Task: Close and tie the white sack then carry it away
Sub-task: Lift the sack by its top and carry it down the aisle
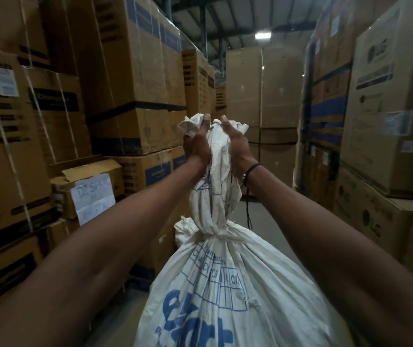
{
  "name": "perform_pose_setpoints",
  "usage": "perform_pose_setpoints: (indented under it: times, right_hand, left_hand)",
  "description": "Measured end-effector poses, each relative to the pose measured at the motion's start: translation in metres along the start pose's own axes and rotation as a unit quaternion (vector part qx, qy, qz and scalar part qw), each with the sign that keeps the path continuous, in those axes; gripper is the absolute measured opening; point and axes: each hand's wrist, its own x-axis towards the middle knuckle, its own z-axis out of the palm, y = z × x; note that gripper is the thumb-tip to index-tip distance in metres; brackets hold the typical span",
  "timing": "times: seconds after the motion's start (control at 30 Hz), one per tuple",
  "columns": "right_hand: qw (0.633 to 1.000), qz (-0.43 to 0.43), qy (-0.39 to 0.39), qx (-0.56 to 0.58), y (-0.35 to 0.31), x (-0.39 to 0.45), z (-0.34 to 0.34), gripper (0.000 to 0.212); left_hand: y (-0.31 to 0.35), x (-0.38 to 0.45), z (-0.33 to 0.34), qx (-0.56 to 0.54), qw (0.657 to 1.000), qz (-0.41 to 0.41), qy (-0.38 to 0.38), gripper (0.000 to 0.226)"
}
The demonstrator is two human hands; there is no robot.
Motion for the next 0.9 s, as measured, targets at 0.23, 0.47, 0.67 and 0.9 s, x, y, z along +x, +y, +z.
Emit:
perform_pose_setpoints:
  times: [0.23, 0.47, 0.67, 0.9]
  right_hand:
    - [0.998, 0.027, -0.045, 0.039, 0.053, 0.12, -0.037, 0.088]
    - [0.989, 0.083, -0.101, 0.064, 0.122, 0.224, -0.051, 0.107]
    - [0.973, 0.143, -0.16, 0.083, 0.199, 0.298, -0.056, 0.101]
    - [0.947, 0.218, -0.22, 0.084, 0.277, 0.361, -0.049, 0.104]
  left_hand:
    - [-0.077, 0.09, 0.019, 0.021, 0.998, 0.003, 0.052, 0.065]
    - [-0.156, 0.184, 0.003, 0.077, 0.989, 0.006, 0.125, 0.06]
    - [-0.207, 0.225, -0.014, 0.109, 0.983, 0.01, 0.151, 0.07]
    - [-0.26, 0.271, -0.043, 0.121, 0.953, 0.052, 0.274, 0.045]
